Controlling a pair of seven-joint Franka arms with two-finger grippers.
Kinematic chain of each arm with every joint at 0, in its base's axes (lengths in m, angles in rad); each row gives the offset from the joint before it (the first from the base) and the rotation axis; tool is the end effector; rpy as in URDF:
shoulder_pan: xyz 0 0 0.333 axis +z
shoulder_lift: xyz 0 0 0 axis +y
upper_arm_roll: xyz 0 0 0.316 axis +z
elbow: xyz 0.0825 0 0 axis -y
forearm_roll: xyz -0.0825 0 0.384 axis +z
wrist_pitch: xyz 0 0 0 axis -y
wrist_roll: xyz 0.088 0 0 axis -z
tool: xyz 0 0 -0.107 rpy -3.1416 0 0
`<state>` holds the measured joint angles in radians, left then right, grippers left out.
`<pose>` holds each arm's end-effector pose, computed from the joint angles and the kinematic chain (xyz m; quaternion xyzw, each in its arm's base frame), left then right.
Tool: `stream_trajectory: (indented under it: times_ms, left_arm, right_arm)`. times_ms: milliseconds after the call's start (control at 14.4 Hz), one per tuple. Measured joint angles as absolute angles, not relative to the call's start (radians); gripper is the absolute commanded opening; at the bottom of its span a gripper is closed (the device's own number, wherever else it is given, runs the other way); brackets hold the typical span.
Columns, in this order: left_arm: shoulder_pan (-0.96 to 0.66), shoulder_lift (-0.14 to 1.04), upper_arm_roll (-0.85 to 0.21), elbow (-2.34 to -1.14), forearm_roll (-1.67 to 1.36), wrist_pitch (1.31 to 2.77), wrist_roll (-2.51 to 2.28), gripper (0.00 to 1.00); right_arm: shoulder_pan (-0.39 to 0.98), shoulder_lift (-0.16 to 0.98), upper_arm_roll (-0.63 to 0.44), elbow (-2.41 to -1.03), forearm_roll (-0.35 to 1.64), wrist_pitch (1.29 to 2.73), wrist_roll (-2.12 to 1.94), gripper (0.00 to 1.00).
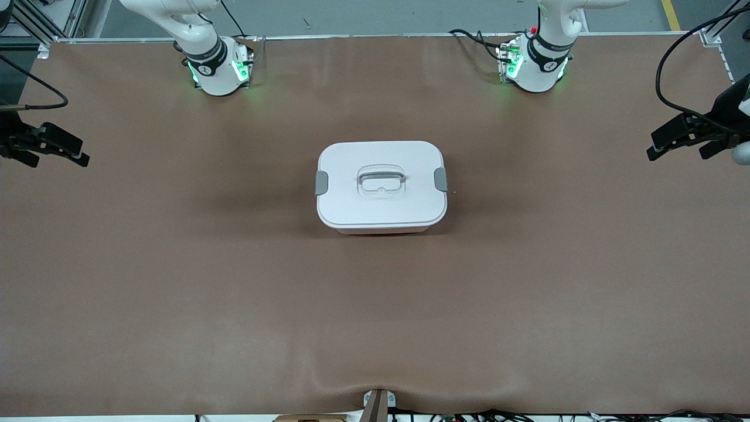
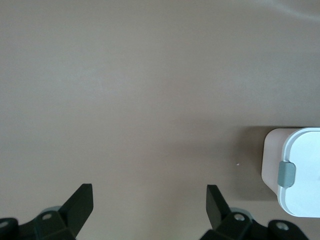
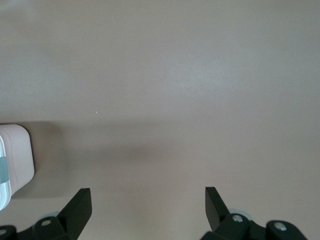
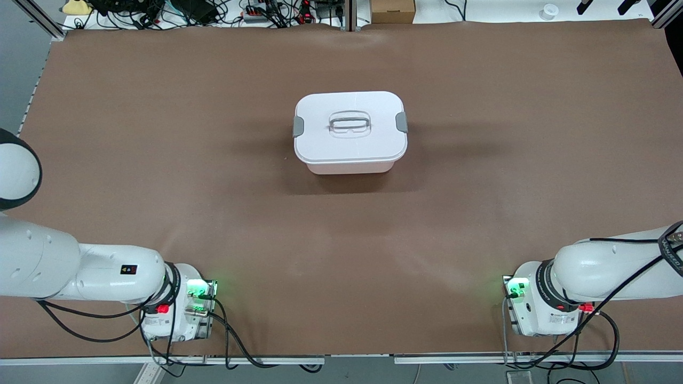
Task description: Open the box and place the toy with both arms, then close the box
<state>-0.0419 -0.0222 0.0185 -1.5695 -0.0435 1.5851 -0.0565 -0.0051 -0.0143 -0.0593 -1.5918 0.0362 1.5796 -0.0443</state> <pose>0.5491 -0.0173 0.6388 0.9994 0.0164 0.0180 0.0227 0.5498 -0.0318 0.6233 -0.9998 0.0102 -0.0020 0.0184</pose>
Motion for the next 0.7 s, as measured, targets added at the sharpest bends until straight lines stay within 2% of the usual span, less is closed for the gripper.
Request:
stream_trajectory:
  times_ms: [697]
  left_arm:
    - [-0.045,-0.014,0.019,-1.569,-0.004,1.585,-0.057,1.0]
  right_arm:
    - [-0.005,-0.014,-0.059,-1.592,0.036,1.58,-0.044,1.0]
